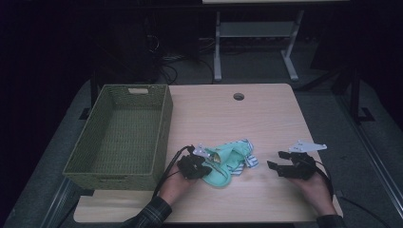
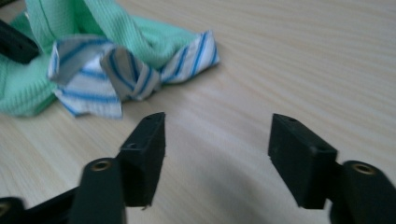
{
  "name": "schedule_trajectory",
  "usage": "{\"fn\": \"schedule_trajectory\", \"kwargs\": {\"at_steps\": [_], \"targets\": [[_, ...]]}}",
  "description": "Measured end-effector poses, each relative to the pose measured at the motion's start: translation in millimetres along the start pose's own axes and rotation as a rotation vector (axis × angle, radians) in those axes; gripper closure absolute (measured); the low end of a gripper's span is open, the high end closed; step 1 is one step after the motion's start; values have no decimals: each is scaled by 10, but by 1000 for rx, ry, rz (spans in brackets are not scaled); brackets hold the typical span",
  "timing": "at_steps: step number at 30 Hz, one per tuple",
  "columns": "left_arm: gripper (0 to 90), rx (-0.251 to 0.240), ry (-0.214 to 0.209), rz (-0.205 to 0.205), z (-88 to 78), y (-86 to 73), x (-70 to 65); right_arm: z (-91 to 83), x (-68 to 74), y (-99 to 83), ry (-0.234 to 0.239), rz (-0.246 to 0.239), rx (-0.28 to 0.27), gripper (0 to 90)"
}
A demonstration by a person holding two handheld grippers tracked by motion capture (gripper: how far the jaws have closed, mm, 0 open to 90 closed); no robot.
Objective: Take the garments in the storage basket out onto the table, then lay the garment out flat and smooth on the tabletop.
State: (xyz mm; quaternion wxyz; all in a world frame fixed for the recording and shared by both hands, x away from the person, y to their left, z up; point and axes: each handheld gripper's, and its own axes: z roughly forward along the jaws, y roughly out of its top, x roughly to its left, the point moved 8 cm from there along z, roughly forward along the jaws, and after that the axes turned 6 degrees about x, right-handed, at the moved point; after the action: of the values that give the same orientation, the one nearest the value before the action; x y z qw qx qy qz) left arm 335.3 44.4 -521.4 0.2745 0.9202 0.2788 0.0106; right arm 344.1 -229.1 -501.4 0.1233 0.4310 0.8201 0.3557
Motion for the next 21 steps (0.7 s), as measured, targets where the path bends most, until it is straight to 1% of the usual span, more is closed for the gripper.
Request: {"fn": "schedule_trajectory", "kwargs": {"at_steps": [1, 3, 6, 8, 9, 13, 17, 18, 19, 21], "targets": [[895, 1, -3, -1, 0, 1, 1, 3, -10, 63, 10, 4, -12, 417], [895, 7, -3, 5, -4, -4, 6, 7, -17, 94, 18, 4, -14, 428], [895, 6, -6, 2, -5, -6, 7, 27, -30, 173, 29, 15, -15, 462], [895, 3, -5, 1, -4, -6, 8, 48, -42, 232, 33, 12, -25, 484], [895, 2, -5, 0, -4, -7, 8, 79, -38, 289, 40, 10, -26, 505], [895, 3, -2, 0, -5, -7, 6, 138, -37, 361, 50, 2, -26, 519], [895, 4, -5, -3, -5, -8, 9, 233, -21, 453, 72, 12, -30, 533], [895, -4, -8, -13, -1, -4, 5, 260, -17, 471, 75, 14, -26, 533], [895, 3, -9, -5, -6, -11, 13, 287, -13, 490, 77, 13, -25, 533], [895, -6, -10, -12, -3, -8, 11, 340, -2, 526, 89, 18, -24, 534]]}}
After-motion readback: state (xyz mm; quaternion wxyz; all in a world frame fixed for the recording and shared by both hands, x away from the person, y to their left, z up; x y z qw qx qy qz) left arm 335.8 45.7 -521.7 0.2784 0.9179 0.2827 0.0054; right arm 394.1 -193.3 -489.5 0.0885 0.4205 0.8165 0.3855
